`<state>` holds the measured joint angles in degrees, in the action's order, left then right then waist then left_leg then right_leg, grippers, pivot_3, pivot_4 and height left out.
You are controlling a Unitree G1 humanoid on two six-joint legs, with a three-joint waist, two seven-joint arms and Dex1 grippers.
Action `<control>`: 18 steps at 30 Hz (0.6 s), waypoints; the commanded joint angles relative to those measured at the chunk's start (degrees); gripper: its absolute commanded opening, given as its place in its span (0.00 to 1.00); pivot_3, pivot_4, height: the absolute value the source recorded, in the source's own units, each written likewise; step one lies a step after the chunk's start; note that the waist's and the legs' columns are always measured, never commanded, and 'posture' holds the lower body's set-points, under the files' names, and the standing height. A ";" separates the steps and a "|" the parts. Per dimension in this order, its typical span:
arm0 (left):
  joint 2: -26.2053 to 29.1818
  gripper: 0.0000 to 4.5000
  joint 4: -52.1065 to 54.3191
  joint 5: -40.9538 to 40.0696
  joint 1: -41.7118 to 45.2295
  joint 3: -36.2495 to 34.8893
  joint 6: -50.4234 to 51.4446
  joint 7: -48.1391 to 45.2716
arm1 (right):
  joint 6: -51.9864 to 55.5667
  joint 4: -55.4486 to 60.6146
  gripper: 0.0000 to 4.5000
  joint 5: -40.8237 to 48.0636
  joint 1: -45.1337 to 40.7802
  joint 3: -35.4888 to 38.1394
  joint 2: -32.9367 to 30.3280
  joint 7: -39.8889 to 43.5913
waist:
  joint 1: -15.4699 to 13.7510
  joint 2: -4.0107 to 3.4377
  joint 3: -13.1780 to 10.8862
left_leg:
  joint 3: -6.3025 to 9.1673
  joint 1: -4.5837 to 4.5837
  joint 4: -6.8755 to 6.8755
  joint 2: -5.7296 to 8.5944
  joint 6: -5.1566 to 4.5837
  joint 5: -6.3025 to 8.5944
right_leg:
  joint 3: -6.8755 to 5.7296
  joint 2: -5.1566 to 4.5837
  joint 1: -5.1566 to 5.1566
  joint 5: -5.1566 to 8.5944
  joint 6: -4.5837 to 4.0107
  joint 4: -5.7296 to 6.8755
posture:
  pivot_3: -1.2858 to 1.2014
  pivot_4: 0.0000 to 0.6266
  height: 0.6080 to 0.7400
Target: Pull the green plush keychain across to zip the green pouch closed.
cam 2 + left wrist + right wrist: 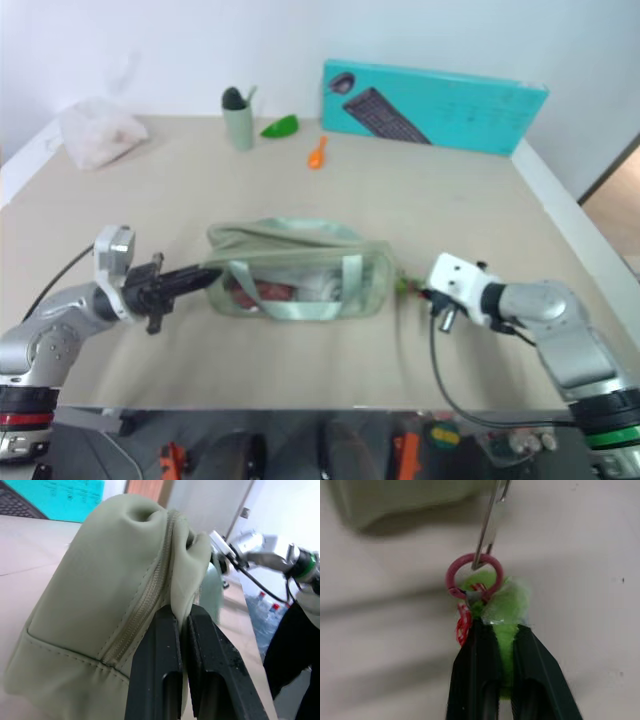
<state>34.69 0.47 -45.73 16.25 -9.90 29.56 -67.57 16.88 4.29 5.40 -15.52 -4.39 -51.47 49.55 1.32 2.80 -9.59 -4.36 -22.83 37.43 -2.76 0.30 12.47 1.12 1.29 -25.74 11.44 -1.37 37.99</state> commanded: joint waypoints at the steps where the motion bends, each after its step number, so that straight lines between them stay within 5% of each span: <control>1: 0.46 0.00 -1.20 -0.28 0.44 -2.08 1.24 1.66 | 2.40 -0.12 0.40 0.75 -2.59 0.83 1.01 0.35 | 0.01 0.01 -0.01 | 0.01 0.00 0.01 0.00 0.00 -0.01 | -0.01 0.02 -0.01 0.00 0.00 0.00 | 0.52 0.24 1.00; 9: -0.50 0.00 -0.86 0.06 0.45 -2.38 1.69 4.03 | 5.12 0.34 1.00 5.00 -6.04 4.13 2.41 2.22 | 0.00 0.01 -0.01 | 0.02 0.02 -0.14 -0.04 0.00 -0.01 | 0.03 0.28 -0.03 0.01 -0.02 0.00 | 0.52 0.24 1.00; 12: -1.17 0.00 0.55 -0.20 0.85 -1.84 3.08 6.03 | 6.73 0.94 1.00 7.14 -6.70 5.28 2.65 2.95 | -0.03 0.01 -0.01 | 0.03 0.02 -0.25 -0.03 0.01 0.00 | 0.03 0.29 -0.03 -0.01 0.00 0.00 | 0.52 0.24 1.00; 18: -1.86 0.46 2.33 -3.81 3.50 -3.66 8.15 10.01 | 6.48 -2.09 1.00 8.64 -7.08 10.15 0.29 3.15 | -0.09 0.04 -0.04 | 0.06 -0.13 -0.39 0.00 0.01 0.00 | 0.02 0.29 -0.16 -0.11 0.18 0.00 | 0.52 0.24 1.00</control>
<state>32.55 0.59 -47.97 18.49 -11.67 37.20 -58.01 23.92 3.02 13.39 -21.29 2.28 -49.59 52.65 1.23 2.84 -9.63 -4.30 -22.97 37.04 -2.75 0.31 12.47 1.14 1.57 -25.91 11.33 -1.20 37.99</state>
